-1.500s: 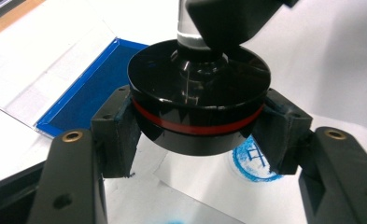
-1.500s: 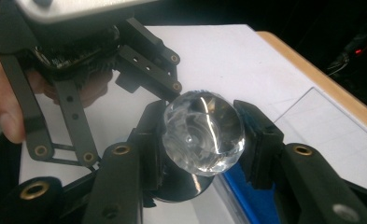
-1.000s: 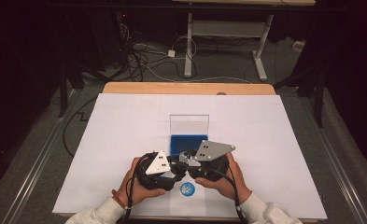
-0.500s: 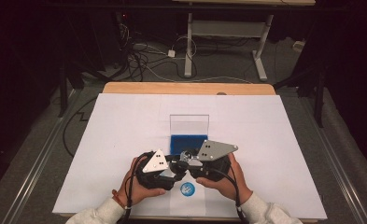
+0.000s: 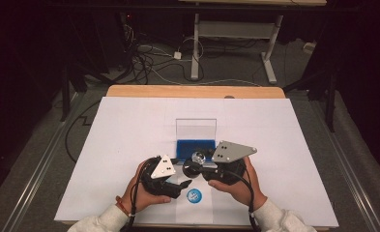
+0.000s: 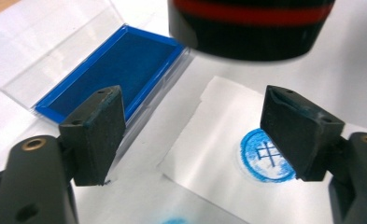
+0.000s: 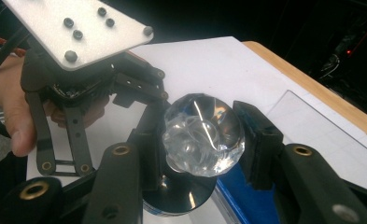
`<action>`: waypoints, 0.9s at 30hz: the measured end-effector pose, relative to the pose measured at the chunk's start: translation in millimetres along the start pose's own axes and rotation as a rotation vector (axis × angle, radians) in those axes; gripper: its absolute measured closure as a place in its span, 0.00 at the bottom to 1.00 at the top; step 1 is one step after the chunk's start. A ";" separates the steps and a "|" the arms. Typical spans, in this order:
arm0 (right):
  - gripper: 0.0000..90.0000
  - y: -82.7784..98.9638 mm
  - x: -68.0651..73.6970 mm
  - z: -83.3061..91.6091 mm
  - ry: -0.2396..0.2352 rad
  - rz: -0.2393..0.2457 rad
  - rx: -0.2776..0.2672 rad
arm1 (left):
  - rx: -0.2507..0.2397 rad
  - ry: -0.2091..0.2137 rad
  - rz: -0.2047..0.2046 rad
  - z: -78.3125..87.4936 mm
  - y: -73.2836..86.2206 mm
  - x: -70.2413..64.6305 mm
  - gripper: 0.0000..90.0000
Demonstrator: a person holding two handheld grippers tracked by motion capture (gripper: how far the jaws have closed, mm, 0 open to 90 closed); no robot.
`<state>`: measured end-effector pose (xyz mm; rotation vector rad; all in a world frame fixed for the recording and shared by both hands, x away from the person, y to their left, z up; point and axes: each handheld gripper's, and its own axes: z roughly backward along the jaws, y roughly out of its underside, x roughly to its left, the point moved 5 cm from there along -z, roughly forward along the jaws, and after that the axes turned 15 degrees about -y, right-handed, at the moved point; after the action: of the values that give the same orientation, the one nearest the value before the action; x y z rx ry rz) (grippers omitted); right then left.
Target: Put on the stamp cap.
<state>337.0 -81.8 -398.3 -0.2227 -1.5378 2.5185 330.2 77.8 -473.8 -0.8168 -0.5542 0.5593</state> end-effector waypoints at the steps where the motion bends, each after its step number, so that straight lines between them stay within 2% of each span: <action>1: 0.64 0.0 -0.9 1.9 0.002 0.000 -0.002 | 0.001 -0.007 -0.005 0.8 0.8 1.2 0.23; 11: 0.64 2.2 -8.5 20.4 0.048 -0.001 -0.002 | 0.007 -0.066 -0.039 13.9 11.3 17.3 0.22; 18: 0.64 5.2 -11.5 31.5 0.074 0.000 0.005 | -0.003 -0.098 -0.040 25.9 18.8 30.3 0.21; 22: 0.64 7.0 -12.9 37.4 0.089 -0.002 0.005 | 0.006 -0.107 -0.040 30.5 25.2 33.5 0.21; 25: 0.64 8.4 -12.9 40.8 0.096 -0.001 0.009 | 0.018 -0.127 -0.069 32.9 30.5 34.9 0.20; 27: 0.64 9.6 -12.9 42.8 0.100 -0.003 0.011 | 0.018 -0.126 -0.066 34.4 33.4 36.1 0.20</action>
<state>339.3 -126.1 -386.9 -0.3389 -1.4849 2.4733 325.9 137.7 -472.3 -0.7466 -0.6883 0.5569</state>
